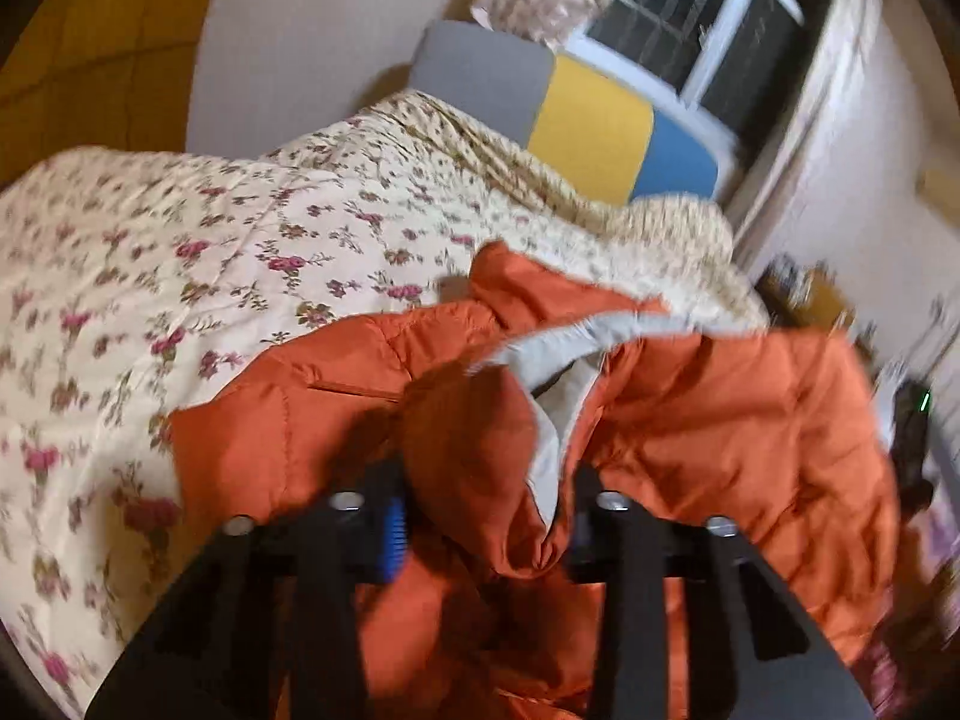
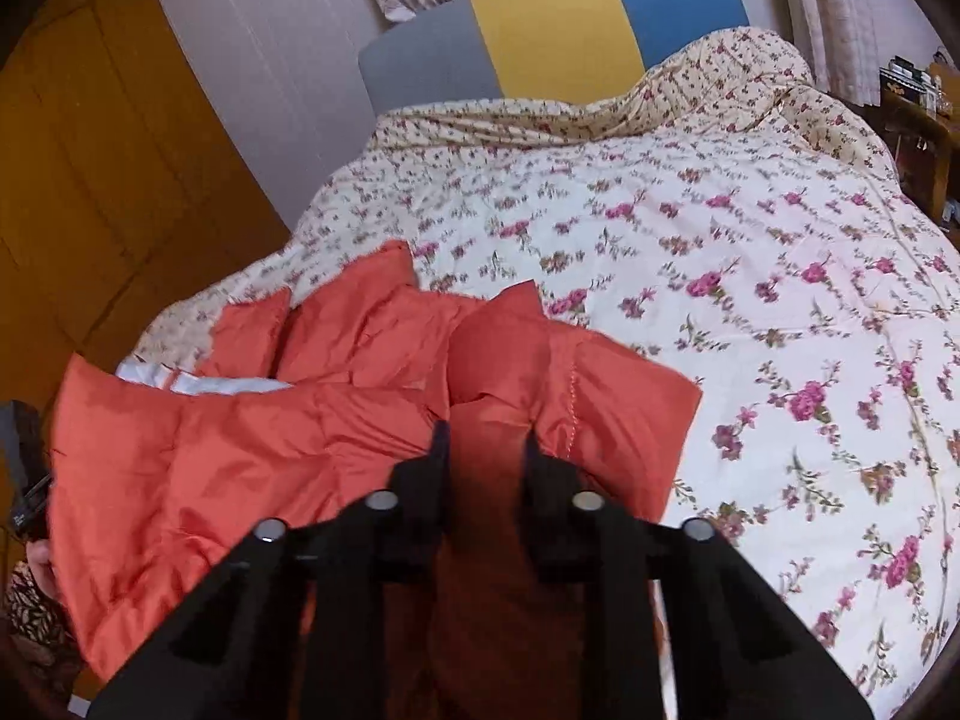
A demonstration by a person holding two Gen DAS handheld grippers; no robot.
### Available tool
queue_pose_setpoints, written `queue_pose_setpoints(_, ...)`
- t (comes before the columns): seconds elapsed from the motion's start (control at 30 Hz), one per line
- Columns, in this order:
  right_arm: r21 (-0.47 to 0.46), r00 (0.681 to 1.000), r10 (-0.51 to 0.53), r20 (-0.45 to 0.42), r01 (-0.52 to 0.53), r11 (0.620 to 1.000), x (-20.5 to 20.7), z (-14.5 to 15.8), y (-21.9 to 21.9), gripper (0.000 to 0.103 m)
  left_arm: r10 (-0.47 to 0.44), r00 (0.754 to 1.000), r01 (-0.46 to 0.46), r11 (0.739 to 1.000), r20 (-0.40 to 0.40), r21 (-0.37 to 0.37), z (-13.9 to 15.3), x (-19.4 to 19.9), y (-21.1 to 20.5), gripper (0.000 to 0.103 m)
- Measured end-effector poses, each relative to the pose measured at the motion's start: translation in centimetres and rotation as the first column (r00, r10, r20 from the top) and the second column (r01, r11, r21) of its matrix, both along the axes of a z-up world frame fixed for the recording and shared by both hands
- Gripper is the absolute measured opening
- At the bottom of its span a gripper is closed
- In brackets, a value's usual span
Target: Fold large clothes
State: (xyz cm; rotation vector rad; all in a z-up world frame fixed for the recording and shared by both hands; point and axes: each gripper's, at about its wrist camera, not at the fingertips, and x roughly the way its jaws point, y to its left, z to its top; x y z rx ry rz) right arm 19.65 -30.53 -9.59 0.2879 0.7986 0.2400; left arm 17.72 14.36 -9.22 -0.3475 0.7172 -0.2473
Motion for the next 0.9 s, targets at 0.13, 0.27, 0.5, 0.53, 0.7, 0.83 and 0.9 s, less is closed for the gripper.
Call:
queue_pose_setpoints(0.13,-0.001,0.995,-0.012,0.095,0.012,1.000,-1.3,3.6,-0.1,0.015,0.074,0.992,-0.068,0.996,0.104,-0.054,3.9,-2.6,1.2,0.025)
queue_pose_setpoints(0.27,0.007,0.971,-0.055,0.234,0.055,0.998,-1.2,7.7,0.2,0.014,0.160,0.969,-0.154,0.987,0.188,-0.048,7.4,-2.9,2.0,0.024)
queue_pose_setpoints(0.5,-0.026,0.949,-0.143,0.280,0.156,0.987,4.7,8.1,1.6,0.014,0.297,0.931,-0.300,0.954,0.211,-0.019,9.0,2.7,1.3,0.024)
queue_pose_setpoints(0.53,-0.039,0.952,-0.157,0.264,0.173,0.984,6.1,7.2,1.7,0.014,0.309,0.931,-0.314,0.949,0.195,-0.006,8.6,3.6,1.3,0.024)
queue_pose_setpoints(0.7,-0.078,0.967,-0.203,0.154,0.217,0.973,10.0,2.0,1.8,0.014,0.389,0.914,-0.399,0.914,0.118,0.074,4.5,7.6,1.0,0.024)
queue_pose_setpoints(0.83,-0.051,0.961,-0.260,0.093,0.266,0.963,11.3,-1.0,0.6,0.014,0.440,0.896,-0.444,0.888,0.062,0.117,0.7,9.2,1.8,0.024)
queue_pose_setpoints(0.9,-0.048,0.963,-0.261,0.072,0.265,0.963,11.7,-2.0,0.5,0.014,0.436,0.899,-0.437,0.892,0.034,0.115,-0.8,9.7,1.9,0.024)
